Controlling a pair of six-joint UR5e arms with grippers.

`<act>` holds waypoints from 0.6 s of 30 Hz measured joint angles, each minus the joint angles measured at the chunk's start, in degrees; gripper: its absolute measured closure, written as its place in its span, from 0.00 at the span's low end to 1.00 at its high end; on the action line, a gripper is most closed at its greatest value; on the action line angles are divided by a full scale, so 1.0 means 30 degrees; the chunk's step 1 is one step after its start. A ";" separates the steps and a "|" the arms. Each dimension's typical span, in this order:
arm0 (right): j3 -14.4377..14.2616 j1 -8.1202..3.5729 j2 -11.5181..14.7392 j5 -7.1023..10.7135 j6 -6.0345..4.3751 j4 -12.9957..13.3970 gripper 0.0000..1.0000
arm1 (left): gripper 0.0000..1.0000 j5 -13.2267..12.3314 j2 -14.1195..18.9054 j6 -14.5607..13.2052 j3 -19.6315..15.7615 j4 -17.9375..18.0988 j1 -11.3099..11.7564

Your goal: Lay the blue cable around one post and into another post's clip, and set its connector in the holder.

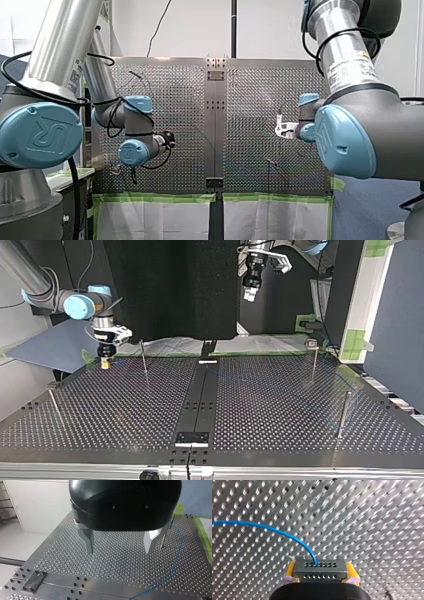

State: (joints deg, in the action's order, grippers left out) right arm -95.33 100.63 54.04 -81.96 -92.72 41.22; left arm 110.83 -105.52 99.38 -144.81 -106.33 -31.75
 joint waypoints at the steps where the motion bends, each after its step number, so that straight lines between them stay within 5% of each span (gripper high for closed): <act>1: -0.0029 0.0078 0.0152 -0.0073 -0.0010 -0.0137 1.00 | 0.00 -0.0013 -0.0001 0.0038 -0.0002 0.0012 -0.0001; 18: -0.0865 0.0101 0.3113 -0.0176 -0.0562 -0.1413 1.00 | 0.00 -0.0104 -0.0002 0.0212 -0.0006 -0.0009 0.0001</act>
State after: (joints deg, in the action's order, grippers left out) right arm -97.93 100.93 63.37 -82.48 -94.40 36.98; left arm 110.52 -105.52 100.01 -144.82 -106.36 -31.75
